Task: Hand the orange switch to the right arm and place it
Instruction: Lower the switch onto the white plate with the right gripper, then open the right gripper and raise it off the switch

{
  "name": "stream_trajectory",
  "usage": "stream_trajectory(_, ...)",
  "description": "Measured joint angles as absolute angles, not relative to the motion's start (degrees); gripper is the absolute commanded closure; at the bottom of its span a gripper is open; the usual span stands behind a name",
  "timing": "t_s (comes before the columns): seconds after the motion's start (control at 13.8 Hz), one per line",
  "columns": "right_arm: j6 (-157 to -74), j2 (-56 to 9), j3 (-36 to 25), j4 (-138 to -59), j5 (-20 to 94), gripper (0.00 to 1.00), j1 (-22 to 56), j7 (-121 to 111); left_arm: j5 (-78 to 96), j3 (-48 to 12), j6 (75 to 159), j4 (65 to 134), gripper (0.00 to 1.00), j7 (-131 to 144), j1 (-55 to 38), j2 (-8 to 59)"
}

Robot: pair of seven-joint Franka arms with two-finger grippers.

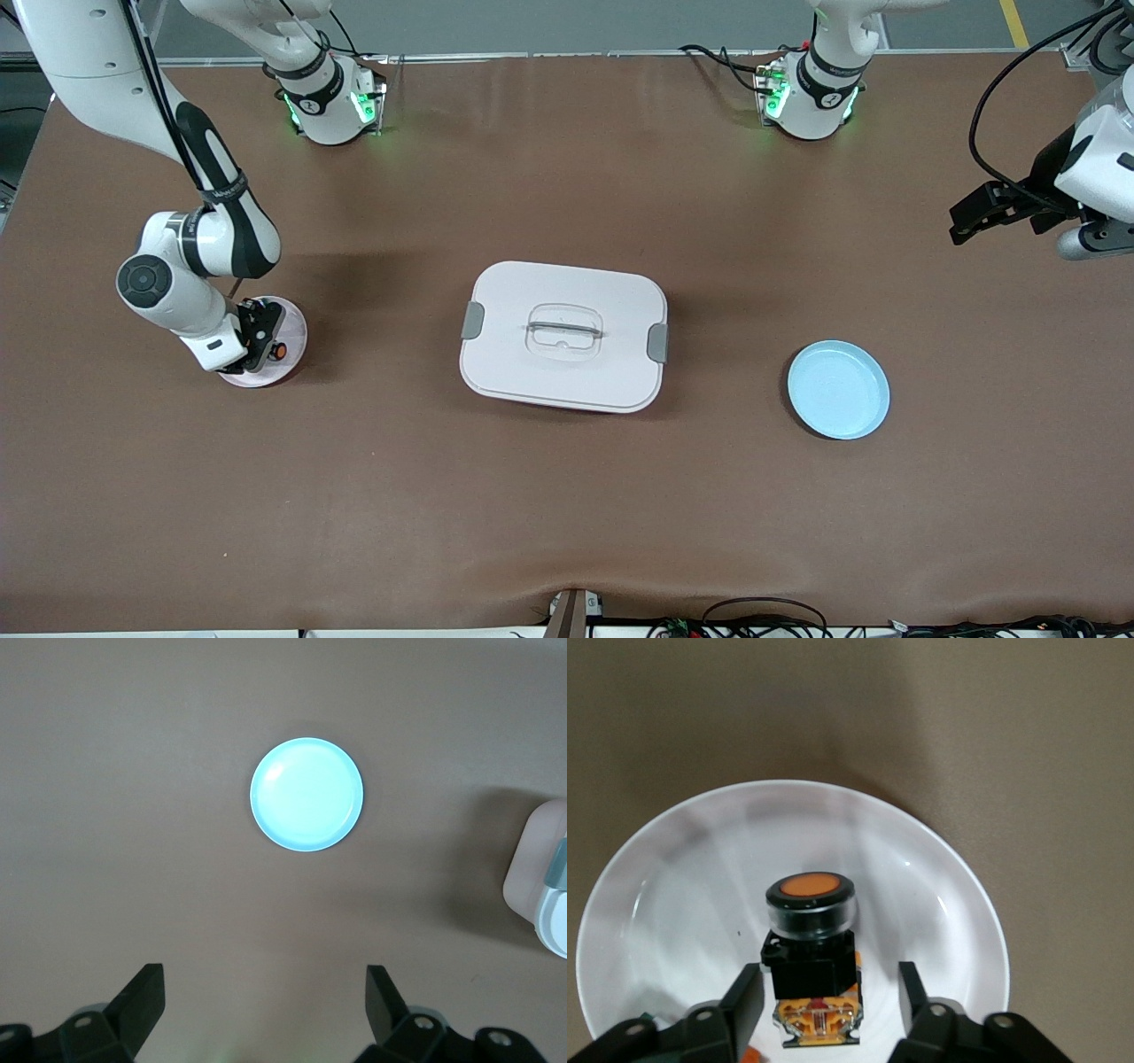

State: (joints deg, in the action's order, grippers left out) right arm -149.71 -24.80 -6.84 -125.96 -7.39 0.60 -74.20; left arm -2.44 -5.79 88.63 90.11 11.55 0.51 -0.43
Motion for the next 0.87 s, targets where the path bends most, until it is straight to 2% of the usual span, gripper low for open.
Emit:
stream_trajectory(0.14,-149.1,-24.6,-6.8,-125.3,-7.2,0.0,0.5,-74.2,-2.4,-5.8,88.6,90.1,0.0,11.5,0.4,-0.4)
stream_trajectory(0.36,-142.5,-22.7,-6.7,-123.6,-6.9,0.0,0.5,-70.8,-2.4,-5.8,88.6,90.1,0.0,11.5,0.2,-0.4)
stream_trajectory(0.65,-136.5,-18.6,-6.1,-123.2,-6.8,0.0,0.6,-54.7,-2.4,-5.8,88.5,90.1,0.0,11.4,0.1,-0.4)
stream_trajectory(0.87,-135.5,-17.6,-5.8,-123.2,-6.8,0.0,0.8,-38.0,-2.4,-5.9,88.1,90.2,0.0,11.2,0.0,-0.4)
